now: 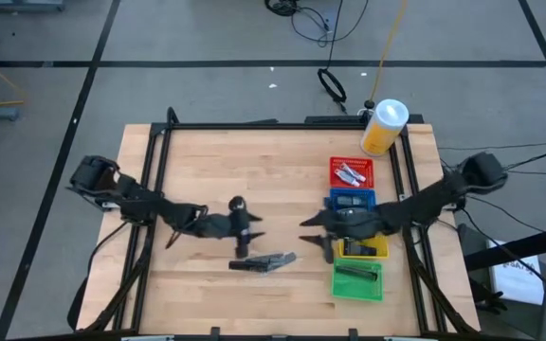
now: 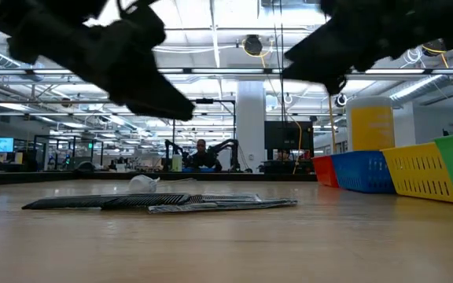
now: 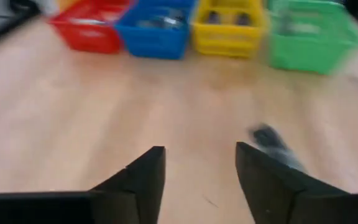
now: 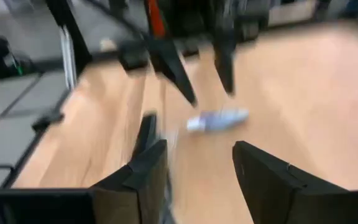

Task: Pick & Place Travel size toiletries
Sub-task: Put the black comb into the green bin

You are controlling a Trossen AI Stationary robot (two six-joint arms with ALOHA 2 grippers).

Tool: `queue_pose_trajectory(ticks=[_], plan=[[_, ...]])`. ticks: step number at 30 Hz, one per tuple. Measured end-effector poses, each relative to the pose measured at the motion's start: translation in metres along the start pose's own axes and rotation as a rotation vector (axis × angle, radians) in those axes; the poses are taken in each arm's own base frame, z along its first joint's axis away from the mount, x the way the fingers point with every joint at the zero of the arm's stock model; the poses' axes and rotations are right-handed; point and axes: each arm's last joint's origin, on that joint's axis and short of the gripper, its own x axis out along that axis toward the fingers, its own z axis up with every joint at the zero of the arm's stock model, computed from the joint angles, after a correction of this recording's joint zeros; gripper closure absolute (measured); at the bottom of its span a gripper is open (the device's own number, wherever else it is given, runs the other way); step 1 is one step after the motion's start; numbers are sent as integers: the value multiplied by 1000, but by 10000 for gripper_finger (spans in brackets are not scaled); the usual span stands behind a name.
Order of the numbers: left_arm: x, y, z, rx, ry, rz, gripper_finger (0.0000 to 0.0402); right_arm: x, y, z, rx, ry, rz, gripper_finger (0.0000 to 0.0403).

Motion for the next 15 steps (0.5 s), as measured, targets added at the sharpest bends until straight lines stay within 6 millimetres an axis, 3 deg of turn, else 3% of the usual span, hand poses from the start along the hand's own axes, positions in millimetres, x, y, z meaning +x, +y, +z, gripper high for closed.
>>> queue_pose_trajectory(ticks=[4, 10, 15], plan=[[-8, -23, -10, 23, 60, -183, 265, 39, -5, 3, 127, 211, 39, 208], [-19, -53, -21, 18, 171, -364, 381, 89, -17, -7, 322, 417, 175, 178], [-25, -66, -33, -44, 254, -407, 392, 115, -25, -18, 419, 513, 243, 166]])
